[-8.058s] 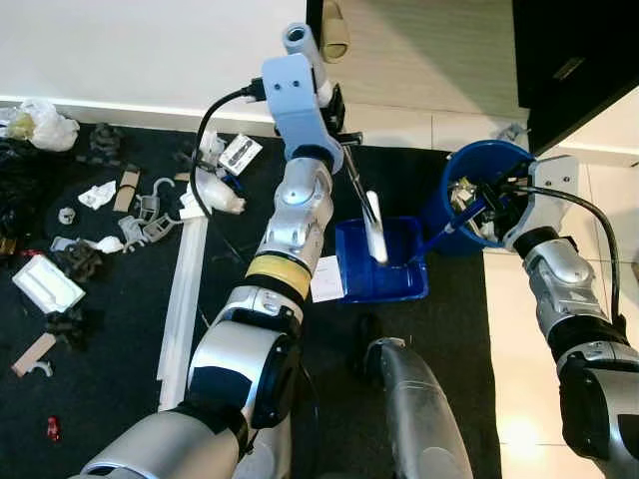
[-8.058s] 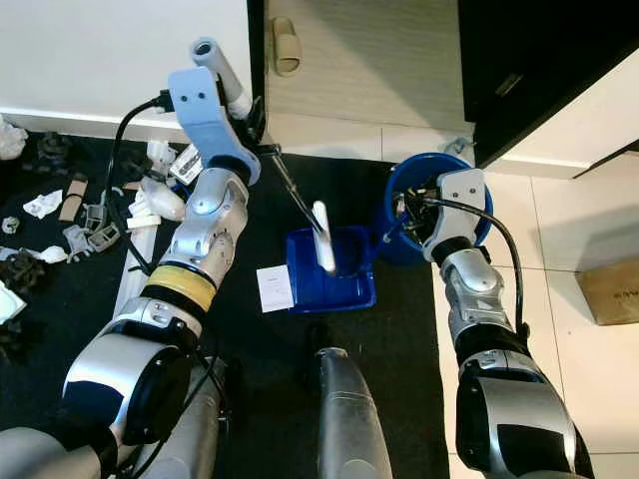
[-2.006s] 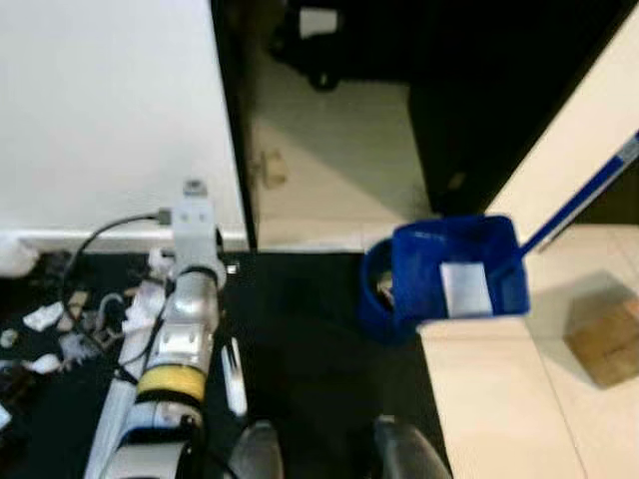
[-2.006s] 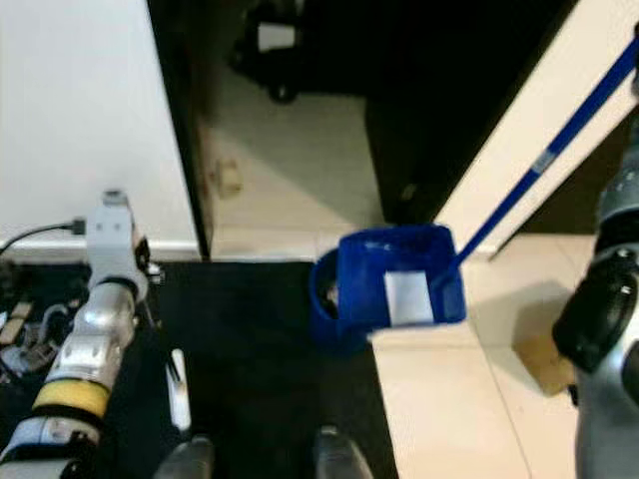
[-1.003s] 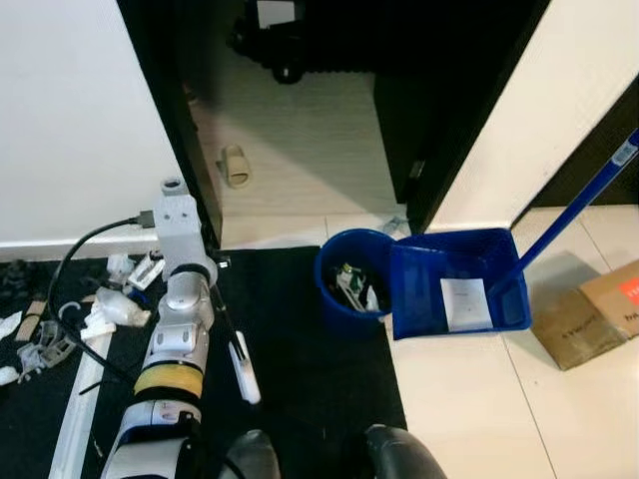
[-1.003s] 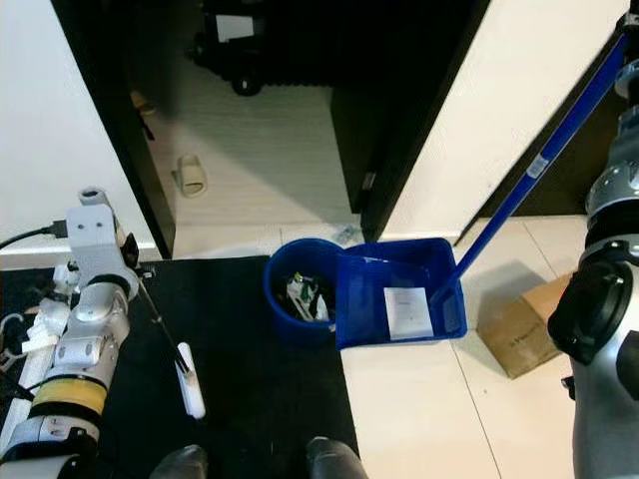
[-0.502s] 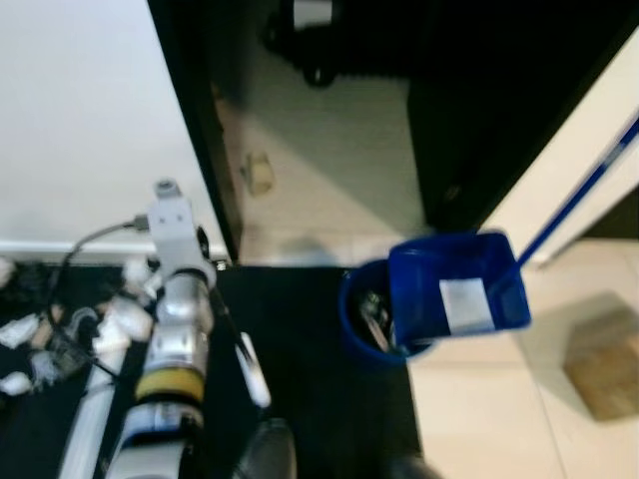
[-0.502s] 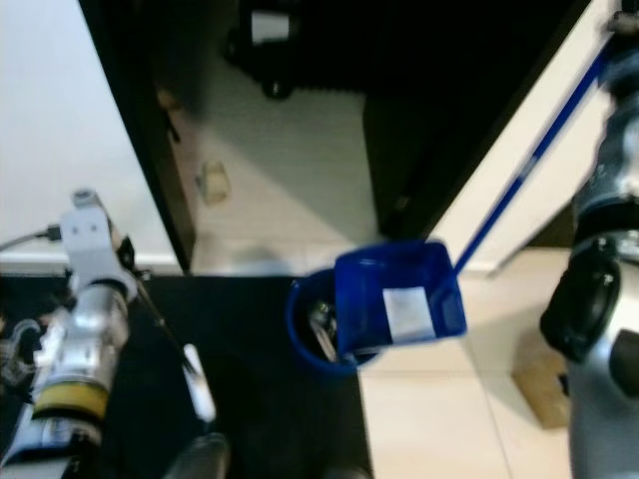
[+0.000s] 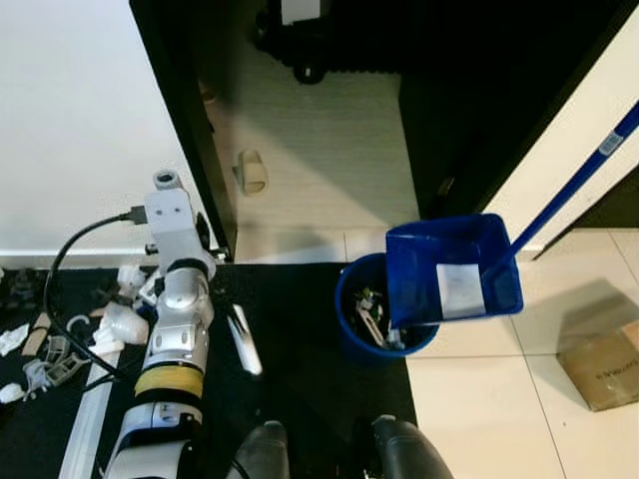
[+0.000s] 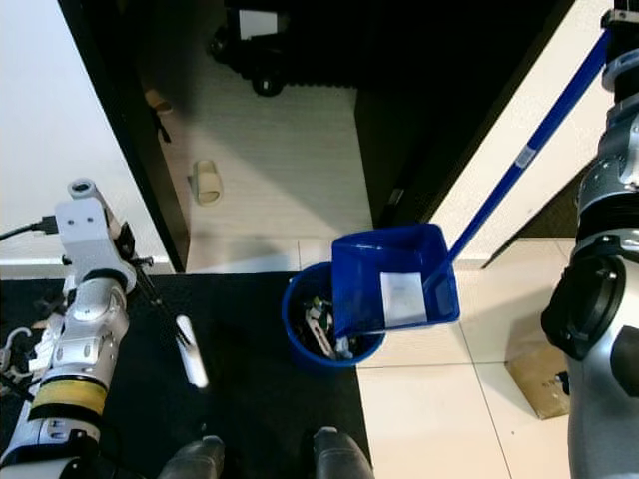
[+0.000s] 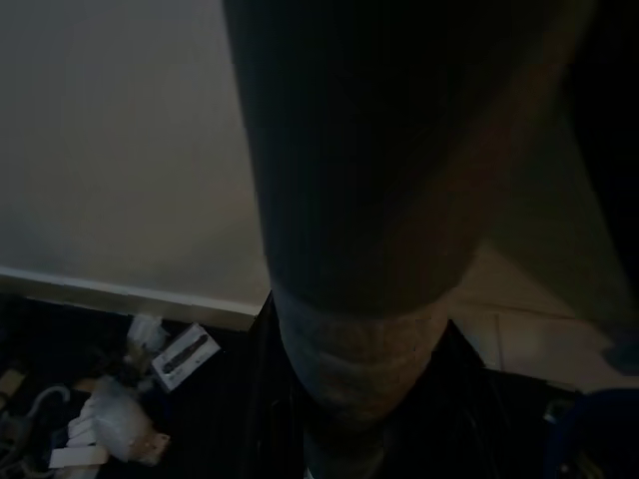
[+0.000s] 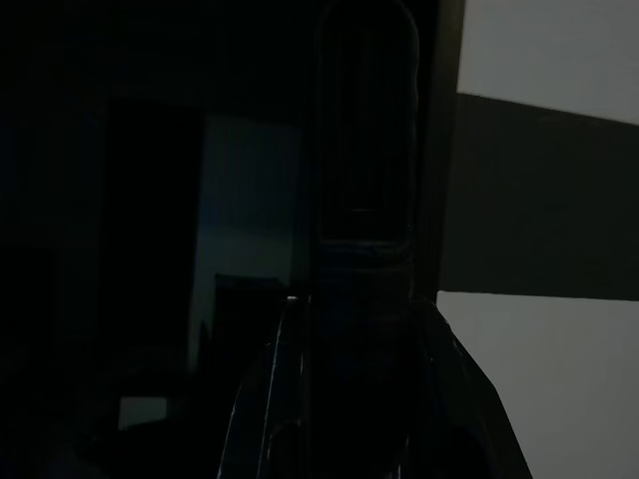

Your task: Sweep floor

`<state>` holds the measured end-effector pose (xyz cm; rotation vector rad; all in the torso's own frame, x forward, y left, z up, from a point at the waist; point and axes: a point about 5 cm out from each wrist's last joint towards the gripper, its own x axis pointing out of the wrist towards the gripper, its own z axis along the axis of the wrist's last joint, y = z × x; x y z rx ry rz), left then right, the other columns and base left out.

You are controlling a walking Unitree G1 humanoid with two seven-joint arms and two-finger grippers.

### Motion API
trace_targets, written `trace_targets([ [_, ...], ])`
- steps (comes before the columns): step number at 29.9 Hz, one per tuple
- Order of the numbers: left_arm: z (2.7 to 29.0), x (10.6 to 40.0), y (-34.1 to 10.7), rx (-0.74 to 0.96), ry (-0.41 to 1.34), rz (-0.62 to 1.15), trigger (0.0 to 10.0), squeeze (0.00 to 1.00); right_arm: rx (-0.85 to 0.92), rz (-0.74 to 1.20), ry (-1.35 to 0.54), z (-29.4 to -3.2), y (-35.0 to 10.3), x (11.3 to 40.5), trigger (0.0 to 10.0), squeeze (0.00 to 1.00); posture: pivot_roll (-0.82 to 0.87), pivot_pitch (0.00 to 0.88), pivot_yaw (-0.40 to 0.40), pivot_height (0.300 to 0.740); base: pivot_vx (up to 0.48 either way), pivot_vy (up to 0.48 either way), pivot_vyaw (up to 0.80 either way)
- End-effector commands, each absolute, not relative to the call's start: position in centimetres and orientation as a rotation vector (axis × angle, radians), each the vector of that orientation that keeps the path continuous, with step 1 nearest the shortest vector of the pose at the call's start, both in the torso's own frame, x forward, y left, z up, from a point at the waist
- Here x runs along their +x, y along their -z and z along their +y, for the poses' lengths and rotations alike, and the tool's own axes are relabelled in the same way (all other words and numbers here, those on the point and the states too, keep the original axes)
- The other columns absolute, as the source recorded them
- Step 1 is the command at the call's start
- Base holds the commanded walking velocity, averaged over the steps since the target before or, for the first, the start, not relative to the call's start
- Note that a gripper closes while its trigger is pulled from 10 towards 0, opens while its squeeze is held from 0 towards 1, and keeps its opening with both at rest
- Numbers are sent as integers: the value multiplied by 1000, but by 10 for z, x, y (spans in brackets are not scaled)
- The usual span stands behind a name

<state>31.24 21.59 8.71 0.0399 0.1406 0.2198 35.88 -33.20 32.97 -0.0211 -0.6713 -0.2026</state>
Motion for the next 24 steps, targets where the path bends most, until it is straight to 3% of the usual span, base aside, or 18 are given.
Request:
trace_targets([
  [1, 210, 312, -90, 56, -193, 118, 10000, 0, -30, -715, 226, -340, -339, 352, 10000, 0, 32, 27, -92, 740, 0, 0, 0],
  [9, 210, 311, -90, 31, -209, 117, 10000, 0, -77, -699, 185, -328, -332, 358, 10000, 0, 36, 28, -89, 740, 0, 0, 0],
  [24, 214, 308, -90, 47, -218, 104, 10000, 0, -166, -680, 0, -254, -307, 384, 10000, 0, 48, 33, -102, 740, 0, 0, 0],
])
